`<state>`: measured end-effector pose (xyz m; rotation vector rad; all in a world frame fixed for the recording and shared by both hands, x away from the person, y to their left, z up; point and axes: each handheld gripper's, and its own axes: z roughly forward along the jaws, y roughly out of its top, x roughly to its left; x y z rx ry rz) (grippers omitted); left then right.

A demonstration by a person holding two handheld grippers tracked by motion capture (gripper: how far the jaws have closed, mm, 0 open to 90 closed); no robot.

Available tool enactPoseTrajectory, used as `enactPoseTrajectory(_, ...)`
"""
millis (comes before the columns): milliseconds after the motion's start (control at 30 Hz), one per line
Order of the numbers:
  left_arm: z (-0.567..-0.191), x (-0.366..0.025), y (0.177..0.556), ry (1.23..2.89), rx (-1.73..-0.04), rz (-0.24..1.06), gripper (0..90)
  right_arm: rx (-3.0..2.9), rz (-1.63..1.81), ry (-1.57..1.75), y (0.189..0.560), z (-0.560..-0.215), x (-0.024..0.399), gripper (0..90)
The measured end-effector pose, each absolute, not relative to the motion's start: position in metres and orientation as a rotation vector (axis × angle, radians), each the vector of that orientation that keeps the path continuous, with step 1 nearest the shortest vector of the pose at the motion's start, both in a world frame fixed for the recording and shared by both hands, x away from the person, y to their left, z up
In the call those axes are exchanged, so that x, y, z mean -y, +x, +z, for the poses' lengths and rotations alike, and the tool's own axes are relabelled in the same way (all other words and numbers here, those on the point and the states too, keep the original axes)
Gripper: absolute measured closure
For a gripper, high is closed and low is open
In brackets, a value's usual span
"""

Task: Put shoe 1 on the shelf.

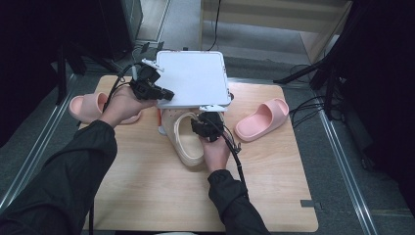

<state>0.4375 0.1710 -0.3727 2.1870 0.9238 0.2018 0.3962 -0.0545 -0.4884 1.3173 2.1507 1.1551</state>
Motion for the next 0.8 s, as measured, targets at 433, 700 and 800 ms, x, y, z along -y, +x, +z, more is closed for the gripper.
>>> enactPoseTrajectory(433, -0.372, -0.171, 0.439, 2.196, -0.926, 0.194, 84.4, -2.204, 1.215, 1.328, 0.384, -0.483, 0.070, 54.9)
enactPoseTrajectory(700, -0.371, -0.171, 0.439, 2.197, -0.935, 0.189, 84.4, -2.226, 1.237, 1.301, 0.364, -0.477, 0.089, 56.8)
enactPoseTrajectory(800, -0.371, -0.170, 0.439, 2.199, -0.936, 0.190, 84.5, -2.240, 1.253, 1.289, 0.354, -0.475, 0.096, 61.0)
